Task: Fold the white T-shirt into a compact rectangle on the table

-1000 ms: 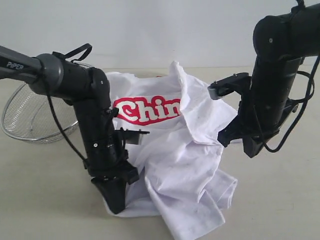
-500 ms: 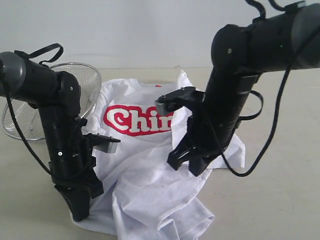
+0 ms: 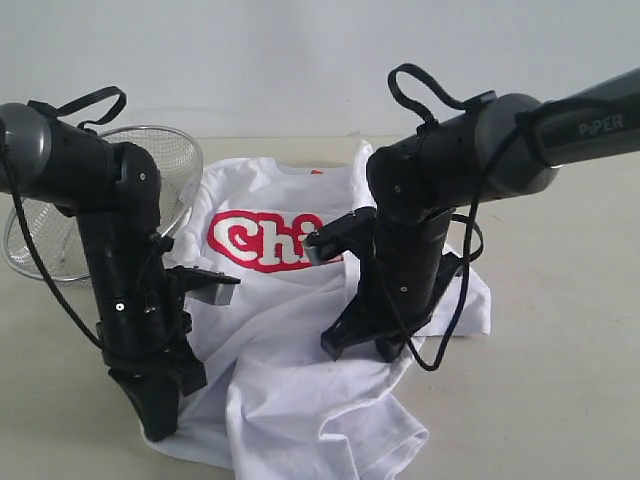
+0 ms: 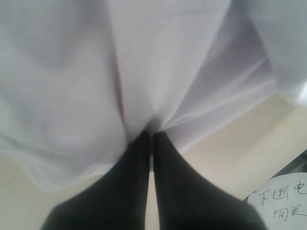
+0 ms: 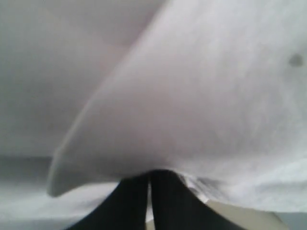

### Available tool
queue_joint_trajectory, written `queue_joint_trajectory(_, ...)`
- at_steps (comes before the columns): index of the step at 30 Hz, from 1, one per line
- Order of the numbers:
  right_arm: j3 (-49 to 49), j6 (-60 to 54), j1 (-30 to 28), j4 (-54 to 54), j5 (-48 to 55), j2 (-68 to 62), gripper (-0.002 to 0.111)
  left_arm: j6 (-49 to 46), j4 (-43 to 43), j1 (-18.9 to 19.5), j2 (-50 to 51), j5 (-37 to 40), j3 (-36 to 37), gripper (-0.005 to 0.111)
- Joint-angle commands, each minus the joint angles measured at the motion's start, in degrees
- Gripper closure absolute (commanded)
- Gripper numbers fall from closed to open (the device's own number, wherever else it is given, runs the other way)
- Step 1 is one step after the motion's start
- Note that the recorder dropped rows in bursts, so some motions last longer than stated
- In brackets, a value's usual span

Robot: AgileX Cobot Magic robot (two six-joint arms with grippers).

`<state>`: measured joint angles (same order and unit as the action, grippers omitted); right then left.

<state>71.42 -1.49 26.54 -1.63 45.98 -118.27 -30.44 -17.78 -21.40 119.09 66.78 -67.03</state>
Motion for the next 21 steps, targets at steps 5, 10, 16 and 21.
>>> queue_joint_trajectory(5,-0.5,1.1,-15.9,-9.4,-2.8,-10.7,0.108,2.8,5.0,5.5,-0.4,-2.7,-0.2,0.102)
queue_joint_trajectory(10,3.4,1.1,-24.7,-9.4,1.8,-10.7,0.108,2.8,4.7,8.1,-0.4,-2.8,-0.2,0.102)
queue_joint_trajectory(16,7.1,1.0,-32.6,-9.4,3.5,-10.7,0.108,2.8,4.7,9.9,-0.4,-3.0,-0.3,0.102)
queue_joint_trajectory(21,8.5,1.0,-37.8,-8.6,4.0,-10.3,0.108,2.8,4.8,12.6,-0.4,-3.6,-0.4,0.102)
